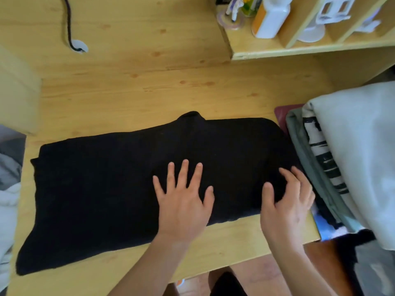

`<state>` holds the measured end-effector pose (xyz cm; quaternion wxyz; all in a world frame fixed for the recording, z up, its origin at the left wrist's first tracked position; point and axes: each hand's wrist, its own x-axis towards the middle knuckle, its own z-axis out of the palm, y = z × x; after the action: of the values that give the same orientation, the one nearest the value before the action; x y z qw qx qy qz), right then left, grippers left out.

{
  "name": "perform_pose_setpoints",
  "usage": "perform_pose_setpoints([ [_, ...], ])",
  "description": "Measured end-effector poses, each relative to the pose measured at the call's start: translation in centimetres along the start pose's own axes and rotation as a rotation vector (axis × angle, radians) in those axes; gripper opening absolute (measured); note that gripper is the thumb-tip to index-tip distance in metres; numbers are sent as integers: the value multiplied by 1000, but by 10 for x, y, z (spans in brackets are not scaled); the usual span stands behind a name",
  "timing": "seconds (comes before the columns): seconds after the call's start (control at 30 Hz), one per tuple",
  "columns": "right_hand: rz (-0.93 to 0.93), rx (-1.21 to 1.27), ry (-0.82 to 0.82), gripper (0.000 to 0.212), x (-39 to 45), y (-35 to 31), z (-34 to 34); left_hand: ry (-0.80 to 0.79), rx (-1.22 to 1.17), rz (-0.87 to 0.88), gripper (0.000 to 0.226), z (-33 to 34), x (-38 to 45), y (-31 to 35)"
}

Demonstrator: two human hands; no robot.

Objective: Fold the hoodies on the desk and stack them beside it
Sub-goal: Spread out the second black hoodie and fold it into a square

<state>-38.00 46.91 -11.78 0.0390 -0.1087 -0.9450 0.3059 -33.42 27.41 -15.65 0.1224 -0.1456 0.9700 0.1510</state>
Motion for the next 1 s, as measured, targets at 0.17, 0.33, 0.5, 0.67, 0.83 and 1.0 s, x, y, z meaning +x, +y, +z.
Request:
perform_pose_setpoints([
  [0.17,712,453,-136,49,-7,31,-12,17,-71,34,65,0,0,-2],
  [0.33,515,530,-136,14,19,21,-29,35,-117,60,65,1,1,-26],
  [0.5,582,284,-63,41,29,48,-19,27,-48,92,68,1,-1,-29],
  [0.67,568,213,10,35,33,53,-15,21,-42,94,68,3,0,-32],
  [0.83,386,39,123,32,37,65,-19,27,-32,119,68,2,0,-35],
  [1.0,470,169,78,29,21,68,-6,26,14,106,68,5,0,-32],
])
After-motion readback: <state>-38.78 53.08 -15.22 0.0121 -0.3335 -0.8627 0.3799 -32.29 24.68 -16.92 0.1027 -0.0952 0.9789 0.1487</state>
